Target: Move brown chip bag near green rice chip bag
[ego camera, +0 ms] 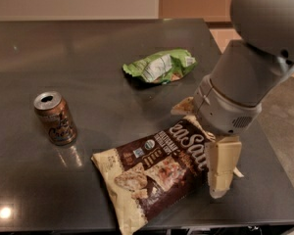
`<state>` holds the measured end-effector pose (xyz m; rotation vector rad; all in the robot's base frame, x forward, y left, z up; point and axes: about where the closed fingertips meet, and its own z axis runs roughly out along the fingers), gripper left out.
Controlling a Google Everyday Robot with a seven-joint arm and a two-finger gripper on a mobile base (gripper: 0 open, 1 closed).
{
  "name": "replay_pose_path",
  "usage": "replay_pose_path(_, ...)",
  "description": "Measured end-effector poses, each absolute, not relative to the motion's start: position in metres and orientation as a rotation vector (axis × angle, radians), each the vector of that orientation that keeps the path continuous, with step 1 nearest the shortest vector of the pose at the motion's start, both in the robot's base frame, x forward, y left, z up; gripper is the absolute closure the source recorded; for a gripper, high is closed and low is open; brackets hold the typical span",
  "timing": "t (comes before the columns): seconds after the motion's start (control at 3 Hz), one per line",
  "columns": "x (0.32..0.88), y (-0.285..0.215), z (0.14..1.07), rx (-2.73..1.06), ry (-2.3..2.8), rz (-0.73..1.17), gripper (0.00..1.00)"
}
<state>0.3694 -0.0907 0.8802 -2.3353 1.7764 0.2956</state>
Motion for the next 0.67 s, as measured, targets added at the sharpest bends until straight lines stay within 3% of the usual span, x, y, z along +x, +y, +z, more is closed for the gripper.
replay_pose_path(0.67, 0.3745, -0.0835, 0.8657, -2.337, 1.725, 0.323, 0.41)
